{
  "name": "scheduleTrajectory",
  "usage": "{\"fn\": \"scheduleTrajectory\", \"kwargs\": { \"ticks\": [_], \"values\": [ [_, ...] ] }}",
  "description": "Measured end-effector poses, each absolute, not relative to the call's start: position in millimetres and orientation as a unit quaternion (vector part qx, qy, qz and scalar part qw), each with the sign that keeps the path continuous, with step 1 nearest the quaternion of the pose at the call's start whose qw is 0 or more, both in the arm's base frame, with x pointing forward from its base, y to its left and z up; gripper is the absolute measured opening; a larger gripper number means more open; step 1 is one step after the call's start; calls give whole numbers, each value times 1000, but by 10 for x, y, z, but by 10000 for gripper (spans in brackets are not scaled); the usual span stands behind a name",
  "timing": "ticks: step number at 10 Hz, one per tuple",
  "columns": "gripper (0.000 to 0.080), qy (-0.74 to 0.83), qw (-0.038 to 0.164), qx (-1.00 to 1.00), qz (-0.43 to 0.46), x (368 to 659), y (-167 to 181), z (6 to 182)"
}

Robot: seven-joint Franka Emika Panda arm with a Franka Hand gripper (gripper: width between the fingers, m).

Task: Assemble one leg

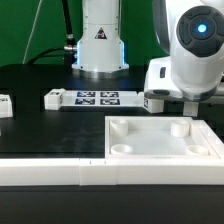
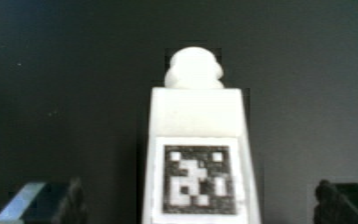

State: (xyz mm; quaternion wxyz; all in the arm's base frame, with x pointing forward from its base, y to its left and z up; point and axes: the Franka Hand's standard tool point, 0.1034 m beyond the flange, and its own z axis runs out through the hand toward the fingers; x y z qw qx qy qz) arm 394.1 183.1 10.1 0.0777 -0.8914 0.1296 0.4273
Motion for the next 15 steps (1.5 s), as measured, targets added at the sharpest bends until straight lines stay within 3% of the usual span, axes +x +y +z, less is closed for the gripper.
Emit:
{"fn": "scheduleTrajectory", "kwargs": {
  "ticks": [1, 3, 4, 5, 11, 15],
  "values": [
    [649, 132, 77, -892, 426, 3942, 1820, 90],
    [395, 132, 77, -892, 426, 3942, 1821, 91],
    [395, 132, 77, -892, 426, 3942, 1821, 91],
    [288, 132, 77, -892, 426, 3942, 1821, 91],
    [288, 129, 78, -891, 428, 3944, 1814, 109],
    [290, 104, 98, -898, 416, 4136, 1658, 692]
  ]
}}
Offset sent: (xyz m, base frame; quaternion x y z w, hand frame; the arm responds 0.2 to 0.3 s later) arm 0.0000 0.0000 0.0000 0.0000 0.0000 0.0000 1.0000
